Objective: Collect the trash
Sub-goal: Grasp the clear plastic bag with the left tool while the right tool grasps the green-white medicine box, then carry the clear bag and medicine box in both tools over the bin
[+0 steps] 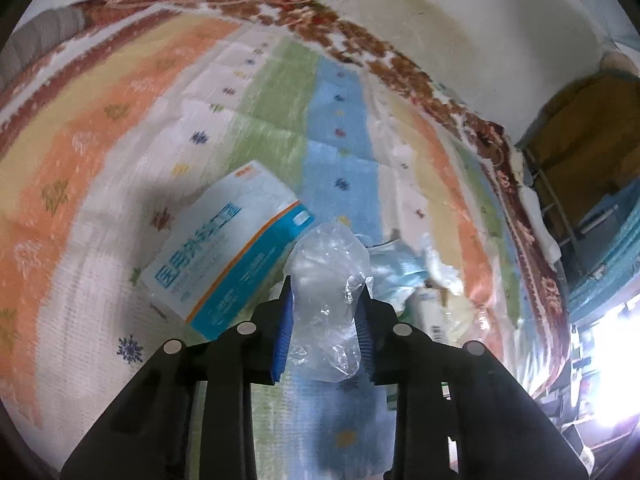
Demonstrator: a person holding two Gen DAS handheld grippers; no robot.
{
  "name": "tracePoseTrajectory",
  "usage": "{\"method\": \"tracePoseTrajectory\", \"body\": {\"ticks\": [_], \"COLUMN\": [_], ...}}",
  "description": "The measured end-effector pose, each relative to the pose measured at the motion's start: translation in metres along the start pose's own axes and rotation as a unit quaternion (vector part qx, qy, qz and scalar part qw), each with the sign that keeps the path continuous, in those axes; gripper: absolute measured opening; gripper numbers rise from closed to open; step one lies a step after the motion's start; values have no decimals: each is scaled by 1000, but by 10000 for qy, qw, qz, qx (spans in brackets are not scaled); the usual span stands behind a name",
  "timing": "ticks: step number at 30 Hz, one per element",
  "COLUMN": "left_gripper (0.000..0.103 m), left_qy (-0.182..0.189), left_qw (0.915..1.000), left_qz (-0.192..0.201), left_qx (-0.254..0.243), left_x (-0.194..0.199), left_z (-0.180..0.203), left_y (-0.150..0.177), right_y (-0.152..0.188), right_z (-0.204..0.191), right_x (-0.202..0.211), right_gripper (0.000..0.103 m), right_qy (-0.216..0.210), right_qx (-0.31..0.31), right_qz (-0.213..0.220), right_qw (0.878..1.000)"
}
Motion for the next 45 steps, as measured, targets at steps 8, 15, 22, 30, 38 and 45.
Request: {"method": "tracePoseTrajectory", "body": {"ticks": [8, 15, 22, 30, 38, 45], "left_gripper": [25, 25, 23, 23, 23, 23], "left_qy": [-60, -30, -317, -379, -382, -292], "left_qw": [9998, 9997, 9987, 9978, 9945, 9936], "left_qz": [135, 169, -88, -34, 185, 233], "left_qx": [-145, -173, -378, -551, -954, -1066], "left_x": [19, 31, 38, 85, 131, 161], "left_z": [21, 30, 37, 59, 103, 123], "left_y": [-4, 7, 31, 57, 101, 139], "right_y": [-8, 1, 0, 5, 23, 38], "right_z": [21, 36, 59, 106, 133, 146], "right_x": [37, 62, 114, 175, 214, 240], "right_gripper": [22, 21, 21, 21, 21, 22], "right_qy": [-381, -687, -984, -1405, -1586, -1772], "right_qx": [-150, -292, -251, -418, -468, -567], "right_qz": [-236, -572, -583, -564, -395, -353], "right_qw": [9989, 9956, 9931, 9876, 9854, 9819]}}
Point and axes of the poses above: each gripper's, at about its wrist camera, not at the fingertips, and x roughly against the way its jaws point, z to its right, y to its underside, the point moved 2 cm from there along -x, roughly the way its jaws point, and after that the axes turned 1 degree about -x, right-handed, at the moved point
